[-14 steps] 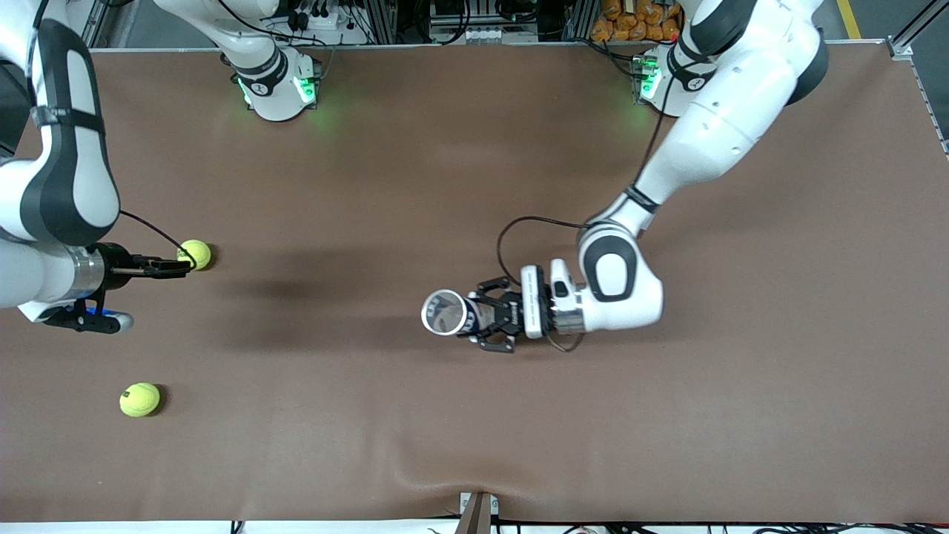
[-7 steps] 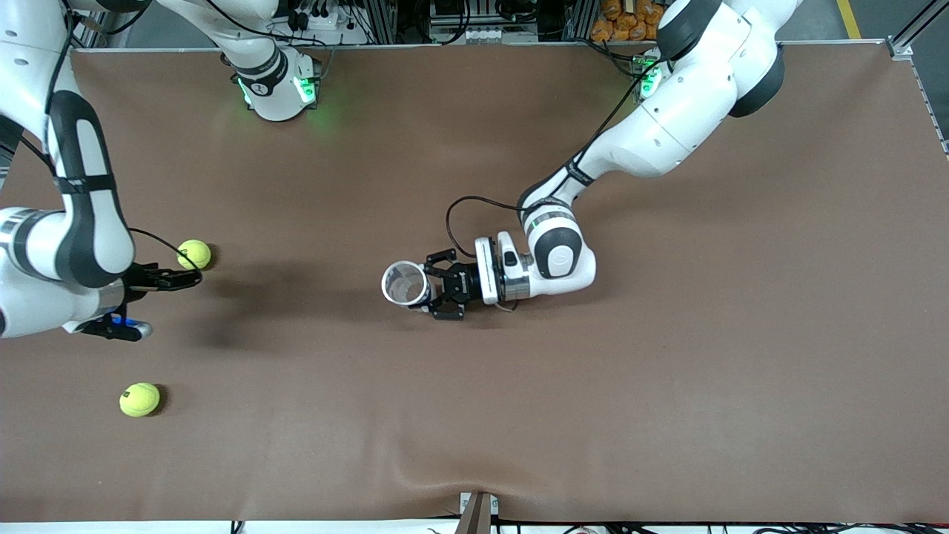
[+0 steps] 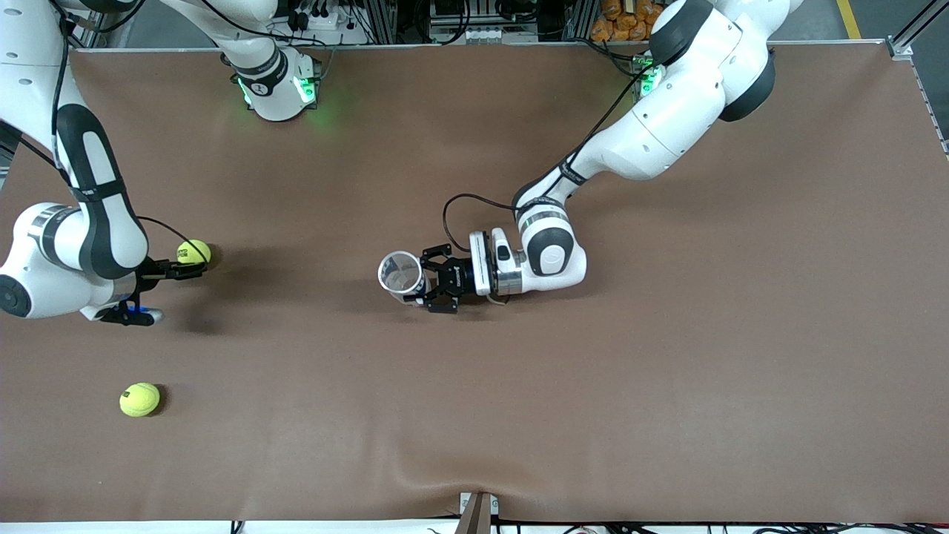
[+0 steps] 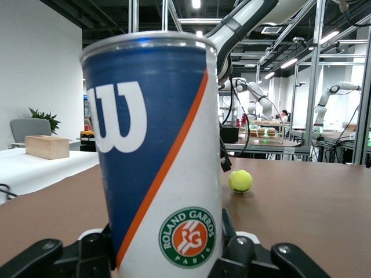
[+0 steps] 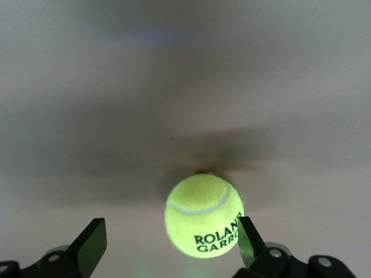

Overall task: Insert tennis ball vertically with right arm
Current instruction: 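Lift the Roland Garros tennis ball with the right gripper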

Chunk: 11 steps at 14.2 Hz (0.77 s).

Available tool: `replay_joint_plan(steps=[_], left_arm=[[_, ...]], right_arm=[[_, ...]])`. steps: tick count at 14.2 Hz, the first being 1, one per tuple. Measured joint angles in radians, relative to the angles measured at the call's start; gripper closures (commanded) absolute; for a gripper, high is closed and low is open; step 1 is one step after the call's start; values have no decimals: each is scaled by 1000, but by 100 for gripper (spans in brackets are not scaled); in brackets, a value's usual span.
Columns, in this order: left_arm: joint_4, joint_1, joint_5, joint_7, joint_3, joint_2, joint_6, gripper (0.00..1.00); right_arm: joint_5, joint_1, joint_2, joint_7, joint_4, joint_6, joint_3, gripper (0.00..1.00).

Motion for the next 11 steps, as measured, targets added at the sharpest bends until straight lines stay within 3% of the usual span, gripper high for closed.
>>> replay_joint_plan(steps=[5, 11], left_arm=[[0, -124, -101, 25, 115, 8, 0, 35], [4, -125, -101, 36, 124, 9, -3, 30]], right_arm=[[0, -11, 0, -36, -51, 5, 0, 0], [0, -19, 16, -47, -76, 16, 0, 0]])
